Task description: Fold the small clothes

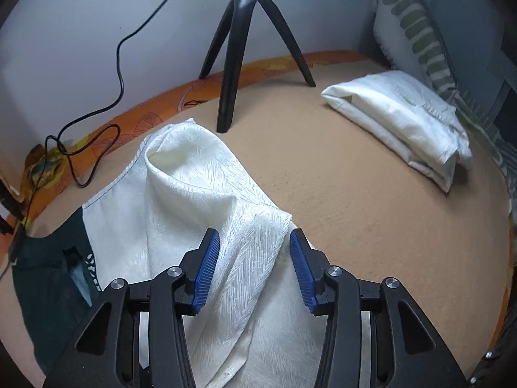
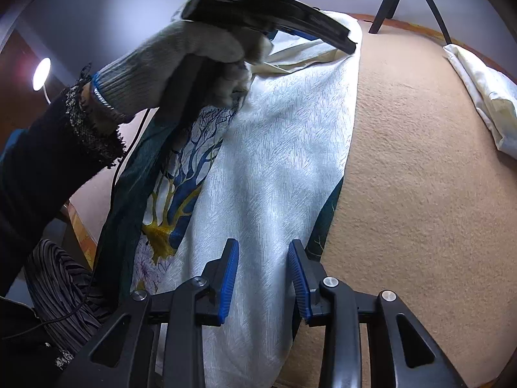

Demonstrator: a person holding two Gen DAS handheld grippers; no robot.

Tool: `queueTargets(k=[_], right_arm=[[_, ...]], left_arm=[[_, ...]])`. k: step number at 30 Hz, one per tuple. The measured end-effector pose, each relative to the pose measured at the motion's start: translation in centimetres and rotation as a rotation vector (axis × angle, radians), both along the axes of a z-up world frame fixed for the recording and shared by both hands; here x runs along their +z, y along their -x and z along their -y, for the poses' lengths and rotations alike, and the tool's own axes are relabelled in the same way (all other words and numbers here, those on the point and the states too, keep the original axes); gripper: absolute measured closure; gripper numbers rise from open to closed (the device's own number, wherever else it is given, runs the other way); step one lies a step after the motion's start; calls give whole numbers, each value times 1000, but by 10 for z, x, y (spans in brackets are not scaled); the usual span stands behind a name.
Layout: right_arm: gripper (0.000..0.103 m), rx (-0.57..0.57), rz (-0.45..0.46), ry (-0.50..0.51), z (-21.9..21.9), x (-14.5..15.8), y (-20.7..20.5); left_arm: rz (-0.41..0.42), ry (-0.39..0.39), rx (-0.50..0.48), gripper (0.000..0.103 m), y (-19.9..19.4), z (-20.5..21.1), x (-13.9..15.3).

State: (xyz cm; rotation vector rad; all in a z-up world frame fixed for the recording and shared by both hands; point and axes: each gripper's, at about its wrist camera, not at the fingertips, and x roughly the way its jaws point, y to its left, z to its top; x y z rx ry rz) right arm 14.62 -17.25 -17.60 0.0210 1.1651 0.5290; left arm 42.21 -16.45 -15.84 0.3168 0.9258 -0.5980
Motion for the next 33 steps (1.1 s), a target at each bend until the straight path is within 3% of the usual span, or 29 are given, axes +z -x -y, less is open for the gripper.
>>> queueTargets(k=[1, 2, 3, 4, 7, 13, 16, 18, 22, 26, 28, 33], right_arm=[[70, 2, 1, 1, 0, 0, 0], [71, 4, 4, 6, -1, 0, 0], [71, 8, 8, 11, -1, 0, 1], [71, 11, 11, 14, -2, 0, 2], [71, 17, 15, 22, -2, -1, 4], [71, 19, 19, 28, -2, -1, 4], [71, 21, 25, 38, -5, -1, 4], [71, 23, 28, 43, -7, -1, 4], [71, 25, 30, 47, -8, 0, 5], [71, 22, 30, 41, -7, 0, 4], [69, 26, 30, 41, -8, 1, 4], [69, 37, 41, -13, -9, 9, 4]], left_arm=[[-5, -9, 13, 60, -4, 1, -4], [-12, 9, 24, 73, -7, -1, -5], [-10, 33, 42, 98, -9, -6, -3], [-25, 52, 63, 101, -13, -11, -3], [-62, 171, 128, 100, -22, -38, 7], [-18, 297, 275, 100, -32, -97, 33], [-9, 290, 345, 100, -41, -120, 30], [-54, 284, 390, 90, -51, -136, 22], [32, 189, 465, 88, -52, -151, 26], [18, 233, 454, 87, -47, -167, 35], [28, 217, 429, 87, -37, -164, 38], [29, 234, 378, 73, -9, -167, 53]])
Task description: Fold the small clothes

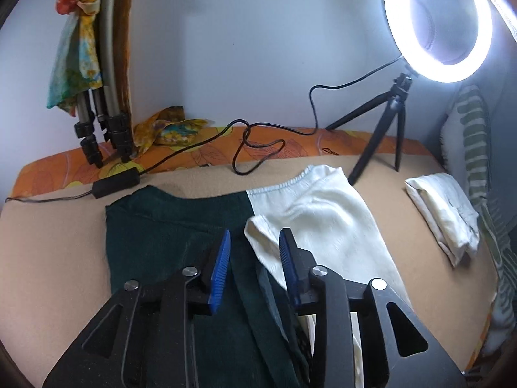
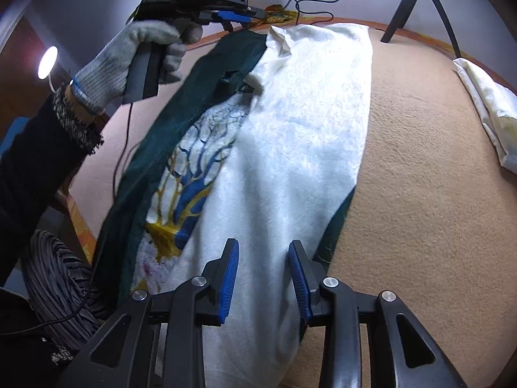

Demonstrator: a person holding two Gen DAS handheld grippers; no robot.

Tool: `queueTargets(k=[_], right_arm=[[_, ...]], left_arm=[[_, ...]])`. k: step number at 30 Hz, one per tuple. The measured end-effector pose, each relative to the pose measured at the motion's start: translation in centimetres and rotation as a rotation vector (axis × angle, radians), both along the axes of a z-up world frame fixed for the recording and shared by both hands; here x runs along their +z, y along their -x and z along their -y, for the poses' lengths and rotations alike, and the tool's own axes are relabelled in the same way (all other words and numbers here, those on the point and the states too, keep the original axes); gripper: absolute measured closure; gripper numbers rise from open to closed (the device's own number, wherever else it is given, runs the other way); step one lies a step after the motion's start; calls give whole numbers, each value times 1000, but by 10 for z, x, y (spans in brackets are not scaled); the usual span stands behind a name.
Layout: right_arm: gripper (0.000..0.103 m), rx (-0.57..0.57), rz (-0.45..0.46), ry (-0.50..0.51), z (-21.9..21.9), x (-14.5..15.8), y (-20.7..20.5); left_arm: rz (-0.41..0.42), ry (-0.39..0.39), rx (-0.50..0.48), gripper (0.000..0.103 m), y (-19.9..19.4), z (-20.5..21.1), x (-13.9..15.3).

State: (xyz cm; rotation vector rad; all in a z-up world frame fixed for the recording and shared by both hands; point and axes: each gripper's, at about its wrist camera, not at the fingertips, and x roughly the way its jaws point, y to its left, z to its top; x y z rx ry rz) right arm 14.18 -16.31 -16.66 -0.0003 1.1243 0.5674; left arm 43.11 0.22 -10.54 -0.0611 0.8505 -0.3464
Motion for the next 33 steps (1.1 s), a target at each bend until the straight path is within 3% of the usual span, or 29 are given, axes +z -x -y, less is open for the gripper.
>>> queueTargets(k=[4, 7, 11, 13, 18, 27, 33], right_arm=[[69, -36, 58, -55, 9, 19, -5], [67, -82, 116, -85, 25, 40, -24], [61, -144, 222, -45, 44, 56, -61], [61, -174, 219, -35, 50, 51, -79], [61, -196, 158, -16, 54, 33, -95], [61, -183, 137, -51, 61, 43, -34], [61, -142, 86, -99, 66, 52, 40]], left_arm=[[24, -10, -29, 73, 37, -12, 12], [46, -29, -39, 64, 64, -25, 14], [47, -83, -3, 63, 81, -55, 9], [26, -98, 25, 63, 84, -73, 4], [-14, -53, 87, 63, 105, -116, -5], [-48, 32, 87, 63, 195, -140, 5], [-93, 117, 55, 63, 274, -141, 10]])
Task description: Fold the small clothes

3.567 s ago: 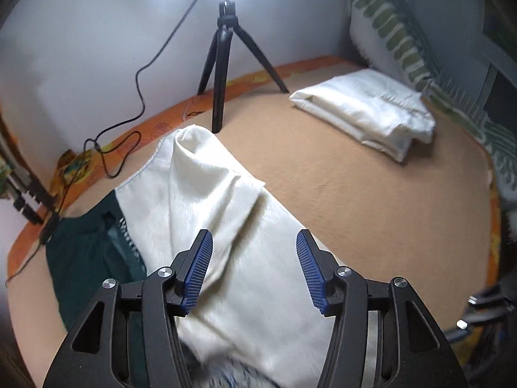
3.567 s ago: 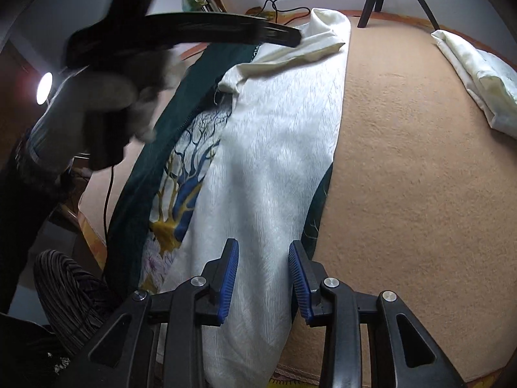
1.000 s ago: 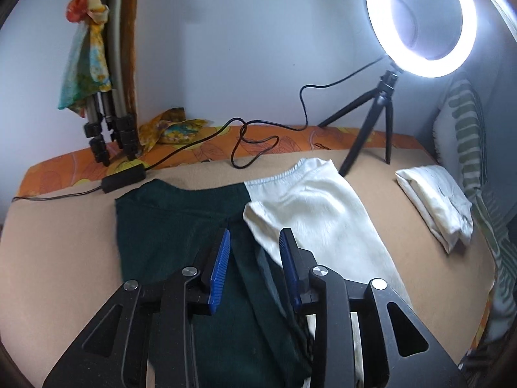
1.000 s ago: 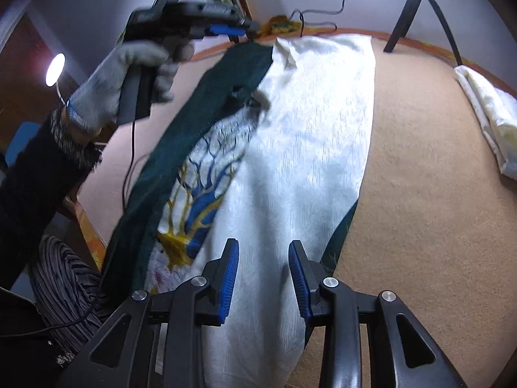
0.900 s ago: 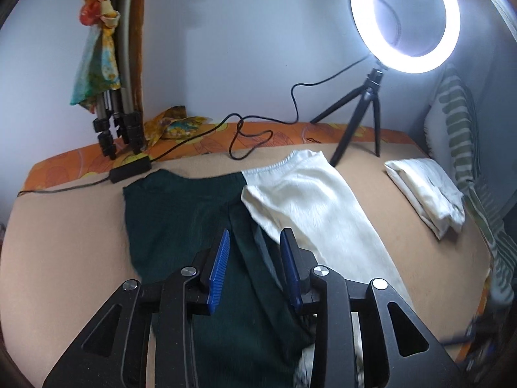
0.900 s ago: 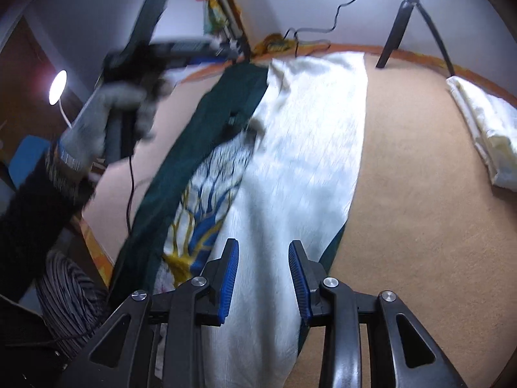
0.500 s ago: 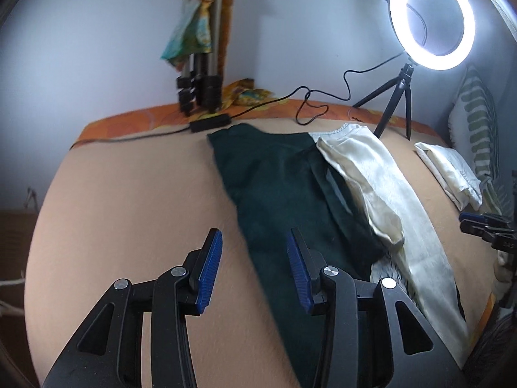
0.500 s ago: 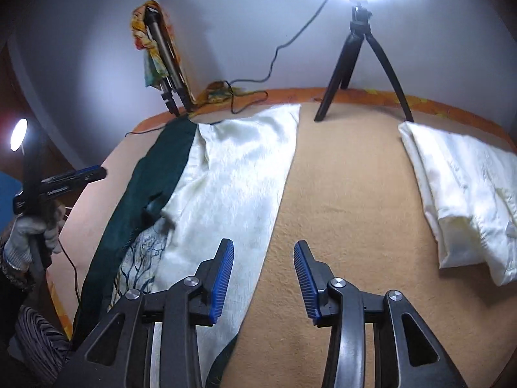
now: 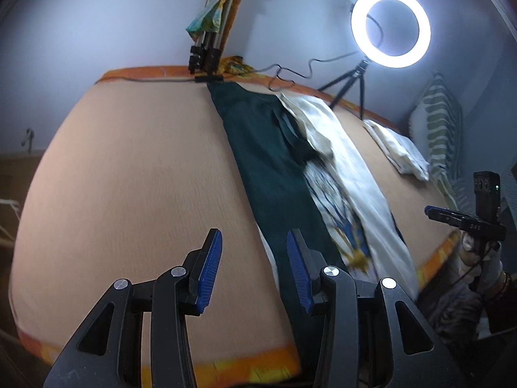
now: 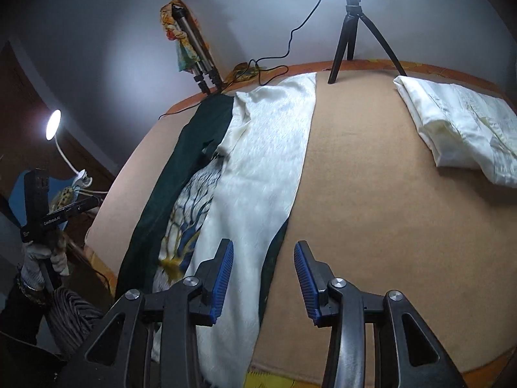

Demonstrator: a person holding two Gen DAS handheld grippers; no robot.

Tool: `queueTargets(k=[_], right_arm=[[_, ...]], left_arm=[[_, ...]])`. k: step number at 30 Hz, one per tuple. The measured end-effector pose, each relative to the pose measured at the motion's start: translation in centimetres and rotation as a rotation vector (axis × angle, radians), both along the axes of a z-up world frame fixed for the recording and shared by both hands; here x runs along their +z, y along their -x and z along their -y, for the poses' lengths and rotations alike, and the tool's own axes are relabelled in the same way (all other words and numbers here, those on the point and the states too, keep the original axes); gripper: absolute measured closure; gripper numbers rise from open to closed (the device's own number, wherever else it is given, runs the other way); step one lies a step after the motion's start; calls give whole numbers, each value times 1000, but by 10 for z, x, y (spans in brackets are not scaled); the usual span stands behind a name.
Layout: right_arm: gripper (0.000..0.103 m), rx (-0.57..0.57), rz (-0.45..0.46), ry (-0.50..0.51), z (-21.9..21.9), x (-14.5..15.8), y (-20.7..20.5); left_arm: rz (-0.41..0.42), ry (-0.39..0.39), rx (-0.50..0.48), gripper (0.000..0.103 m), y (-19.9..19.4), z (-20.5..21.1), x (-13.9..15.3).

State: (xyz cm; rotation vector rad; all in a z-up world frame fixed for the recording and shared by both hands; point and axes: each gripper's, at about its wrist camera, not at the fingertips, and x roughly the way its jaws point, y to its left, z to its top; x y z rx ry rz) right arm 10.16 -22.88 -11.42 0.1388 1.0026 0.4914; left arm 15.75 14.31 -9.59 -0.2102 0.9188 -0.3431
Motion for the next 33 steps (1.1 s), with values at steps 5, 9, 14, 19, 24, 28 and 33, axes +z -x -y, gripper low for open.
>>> queueTargets(k=[5, 9, 14, 19, 24, 28, 33], right_arm=[[61, 67, -74, -30, 3, -9, 64], [61, 73, -158, -18, 4, -34, 91], [51, 66, -230, -6, 3, -64, 93], [45, 74, -283, -68, 1, -83, 84], [43, 92, -307, -101, -5, -96, 78], [46, 119, -324, -97, -13, -103, 76], [52, 136, -307, -104, -12, -93, 81]], left_arm=[[-74, 89, -59, 63, 64, 12, -17], [-175, 160, -80, 63, 92, 24, -46], [-266, 193, -71, 63, 96, 32, -79], [-273, 201, -88, 57, 87, 42, -88], [-268, 233, -120, 56, 80, 51, -94], [-287, 275, -112, 56, 76, 49, -103], [-261, 346, -129, 65, 78, 42, -103]])
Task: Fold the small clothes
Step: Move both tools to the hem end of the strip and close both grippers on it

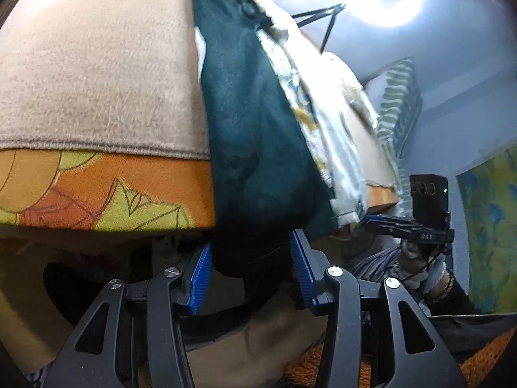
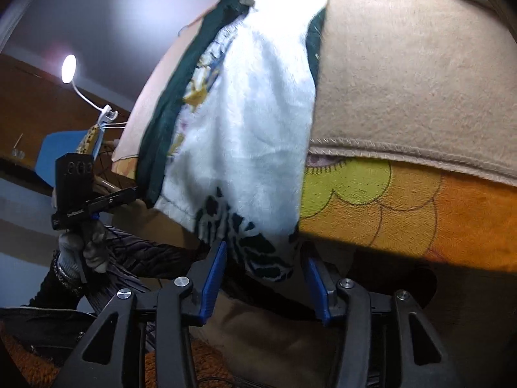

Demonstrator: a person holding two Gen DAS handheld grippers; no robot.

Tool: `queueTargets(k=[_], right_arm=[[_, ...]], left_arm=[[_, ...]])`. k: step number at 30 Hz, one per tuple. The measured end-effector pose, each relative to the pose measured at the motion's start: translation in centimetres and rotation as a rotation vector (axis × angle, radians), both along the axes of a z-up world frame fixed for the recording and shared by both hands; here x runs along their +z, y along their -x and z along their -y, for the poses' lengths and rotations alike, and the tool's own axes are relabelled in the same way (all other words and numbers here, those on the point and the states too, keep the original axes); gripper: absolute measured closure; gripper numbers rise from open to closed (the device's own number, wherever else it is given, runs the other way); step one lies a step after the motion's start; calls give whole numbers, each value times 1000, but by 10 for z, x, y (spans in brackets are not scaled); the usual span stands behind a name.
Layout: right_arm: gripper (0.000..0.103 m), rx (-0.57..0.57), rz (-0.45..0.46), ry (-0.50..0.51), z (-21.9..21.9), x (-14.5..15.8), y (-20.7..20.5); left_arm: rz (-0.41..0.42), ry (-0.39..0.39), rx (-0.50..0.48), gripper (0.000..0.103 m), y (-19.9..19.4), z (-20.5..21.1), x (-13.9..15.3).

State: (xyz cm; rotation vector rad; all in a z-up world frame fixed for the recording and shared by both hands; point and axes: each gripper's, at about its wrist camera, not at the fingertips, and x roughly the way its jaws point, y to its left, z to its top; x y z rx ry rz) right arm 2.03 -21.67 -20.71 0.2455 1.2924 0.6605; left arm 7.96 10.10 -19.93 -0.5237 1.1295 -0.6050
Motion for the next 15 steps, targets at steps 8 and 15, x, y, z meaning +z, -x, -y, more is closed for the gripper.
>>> queueTargets(k=[8, 15], right_arm=[[61, -5, -56, -15, -4, -16, -12], [103, 38, -13, -65, -7, 6, -4]], left_arm=[[10, -9, -7, 100, 2, -1, -2], [39, -13, 8, 101, 11, -12, 19]])
